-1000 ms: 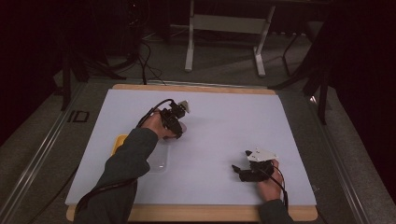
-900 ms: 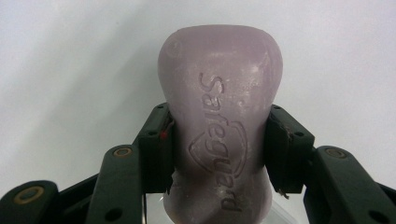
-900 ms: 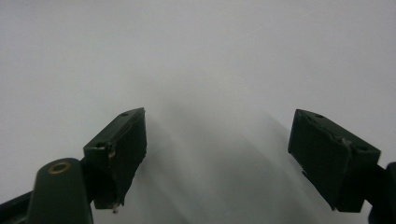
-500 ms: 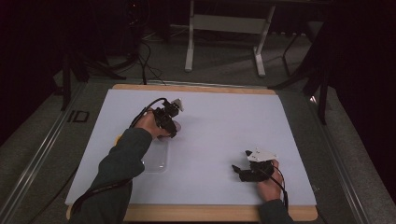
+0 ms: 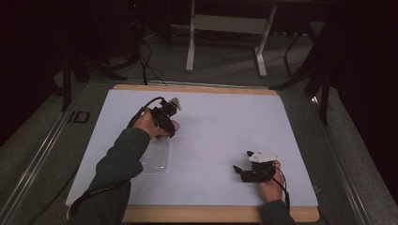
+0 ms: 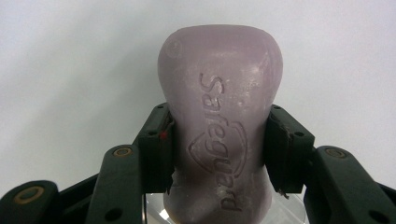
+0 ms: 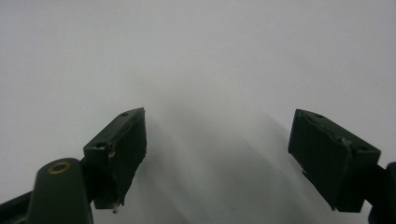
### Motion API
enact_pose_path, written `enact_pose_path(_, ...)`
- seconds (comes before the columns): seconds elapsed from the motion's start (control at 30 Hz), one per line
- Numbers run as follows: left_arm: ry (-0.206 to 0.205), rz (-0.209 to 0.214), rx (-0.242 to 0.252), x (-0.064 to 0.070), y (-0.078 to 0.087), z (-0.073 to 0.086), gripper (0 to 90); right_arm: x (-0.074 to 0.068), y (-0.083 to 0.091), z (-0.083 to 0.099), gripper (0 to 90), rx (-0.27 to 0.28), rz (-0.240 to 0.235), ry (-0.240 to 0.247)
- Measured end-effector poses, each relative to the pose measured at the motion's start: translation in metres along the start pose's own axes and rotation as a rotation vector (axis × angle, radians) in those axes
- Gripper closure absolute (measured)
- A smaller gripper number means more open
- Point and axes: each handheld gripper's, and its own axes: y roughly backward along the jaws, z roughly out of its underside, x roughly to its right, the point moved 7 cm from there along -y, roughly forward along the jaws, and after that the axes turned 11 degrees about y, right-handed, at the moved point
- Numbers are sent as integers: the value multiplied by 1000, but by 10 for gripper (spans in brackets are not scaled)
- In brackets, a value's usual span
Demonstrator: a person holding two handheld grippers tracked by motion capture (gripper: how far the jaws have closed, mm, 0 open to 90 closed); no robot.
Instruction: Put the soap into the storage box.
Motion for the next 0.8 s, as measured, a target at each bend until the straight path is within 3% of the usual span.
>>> enact_pose_path(0.8,38,4,-4,-22,7,19,499,0,0,0,190,5,0,1)
